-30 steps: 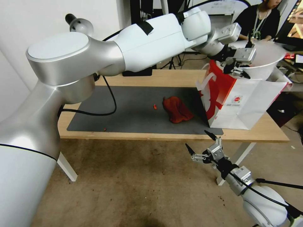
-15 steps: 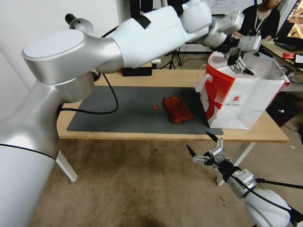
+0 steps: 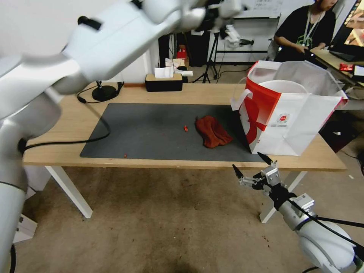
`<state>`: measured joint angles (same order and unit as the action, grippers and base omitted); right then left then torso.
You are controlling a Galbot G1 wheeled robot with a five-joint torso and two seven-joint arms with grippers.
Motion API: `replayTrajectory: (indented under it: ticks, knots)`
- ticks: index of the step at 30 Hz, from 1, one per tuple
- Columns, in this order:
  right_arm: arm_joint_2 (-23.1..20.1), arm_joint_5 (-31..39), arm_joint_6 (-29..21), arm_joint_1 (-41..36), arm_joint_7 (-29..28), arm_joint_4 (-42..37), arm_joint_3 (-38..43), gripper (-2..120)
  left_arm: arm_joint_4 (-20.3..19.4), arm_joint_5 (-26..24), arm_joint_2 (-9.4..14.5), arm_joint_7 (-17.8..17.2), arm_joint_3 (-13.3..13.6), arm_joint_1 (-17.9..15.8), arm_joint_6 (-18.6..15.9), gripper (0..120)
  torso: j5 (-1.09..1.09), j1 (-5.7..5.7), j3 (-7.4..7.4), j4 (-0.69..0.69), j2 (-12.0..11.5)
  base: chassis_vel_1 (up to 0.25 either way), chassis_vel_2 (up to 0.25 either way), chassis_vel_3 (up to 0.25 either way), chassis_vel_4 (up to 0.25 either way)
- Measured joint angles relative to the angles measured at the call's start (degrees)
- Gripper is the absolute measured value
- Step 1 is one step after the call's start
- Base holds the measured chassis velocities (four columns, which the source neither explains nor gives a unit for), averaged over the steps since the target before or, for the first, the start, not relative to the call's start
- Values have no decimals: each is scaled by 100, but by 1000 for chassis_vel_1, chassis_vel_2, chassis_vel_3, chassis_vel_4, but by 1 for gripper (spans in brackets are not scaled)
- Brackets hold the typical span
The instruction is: Sweep shrimp from table into container with towel, then put container into takeout bag.
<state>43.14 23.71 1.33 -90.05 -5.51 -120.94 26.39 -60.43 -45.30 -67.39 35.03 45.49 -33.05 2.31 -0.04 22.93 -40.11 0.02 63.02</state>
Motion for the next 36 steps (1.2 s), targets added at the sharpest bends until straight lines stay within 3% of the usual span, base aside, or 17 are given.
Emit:
replayTrajectory:
  ticks: [5, 8, 9, 11, 19, 21, 22, 24, 25, 26, 27, 29, 31, 32, 34, 35, 36]
  knots:
    - [74, 35, -72, 36, -63, -34, 13, 100, -706, -262, 821, -526, -53, 242, -145, 100, 1, -1, 1, -3, 0, 0, 0, 0, 0]
    - [118, 68, -141, 82, -107, -67, 5, 100, -1487, -466, 1991, -1014, -175, 537, -222, 100, 0, -1, 1, -3, 0, 0, 0, 0, 0]
    - [118, 68, -141, 82, -107, -67, 5, 100, -1487, -466, 1991, -1014, -175, 537, -222, 100, 0, -1, 1, -3, 0, 0, 0, 0, 0]
    - [141, 158, -194, 149, -113, -66, -12, 100, -1927, -602, 2641, -1275, -276, 748, -223, 100, -3, -1, 1, 3, 0, 0, 0, 0, 0]
    - [279, 258, -266, 295, -182, -13, -34, 100, -3049, -758, 3907, -2109, -963, 1626, -211, 100, 6, -2, 1, -7, 0, 0, 0, 0, 0]
    - [364, 258, -271, 275, -188, -8, -42, 100, -3619, -658, 4436, -2485, -1755, 2596, -217, 100, 3, -2, 1, 1, 1, 0, 0, 0, 0]
    - [364, 258, -271, 275, -188, -8, -42, 100, -3619, -658, 4436, -2485, -1755, 2596, -217, 100, 3, -2, 1, 1, 1, 0, 0, 0, 0]
    - [506, 258, -229, 76, -202, -53, 34, 100, -4192, -422, 4577, -2852, -2983, 3998, -227, 100, 5, -3, 2, 4, 1, 0, 0, 0, 0]
    - [506, 258, -229, 76, -202, -53, 34, 100, -4192, -422, 4577, -2852, -2983, 3998, -227, 100, 5, -3, 2, 4, 1, 0, 0, 0, 0]
    - [573, 258, -184, -8, -235, -67, 54, 100, -4466, -303, 4542, -2992, -3736, 4806, -248, 100, 2, -3, 2, -7, 1, 0, 0, 0, 0]
    - [635, 257, -145, -56, -258, -67, 61, 100, -4767, -138, 4433, -3119, -4689, 5772, -277, 100, 0, -3, 2, -9, 1, 0, 0, 0, 0]
    - [668, 255, -112, -72, -263, -67, 61, 100, -4883, -26, 4351, -3177, -5106, 6182, -279, 100, 8, -3, 2, -9, 1, 0, 0, 0, 0]
    - [796, 244, 2, -134, -272, -67, 53, 100, -5288, 515, 3805, -3298, -6666, 8073, -286, 100, 3, -3, 1, -4, 1, 0, 0, 0, 0]
    - [796, 244, 2, -134, -272, -67, 53, 100, -5288, 515, 3805, -3298, -6666, 8073, -286, 100, 3, -3, 1, -4, 1, 0, 0, 0, 0]
    - [860, 238, 66, -169, -277, -67, 52, 100, -5503, 835, 3408, -3310, -7460, 9188, -273, 100, -7, -2, 1, -1, 0, 0, 0, 0, 0]
    - [860, 238, 66, -169, -277, -67, 52, 100, -5503, 835, 3408, -3310, -7460, 9188, -273, 100, -7, -2, 1, -1, 0, 0, 0, 0, 0]
    - [904, 234, 123, -176, -278, -54, 42, 100, -5700, 1072, 3067, -3304, -7961, 9917, -219, 100, 8, -3, 1, 2, 0, 0, 0, 0, 0]
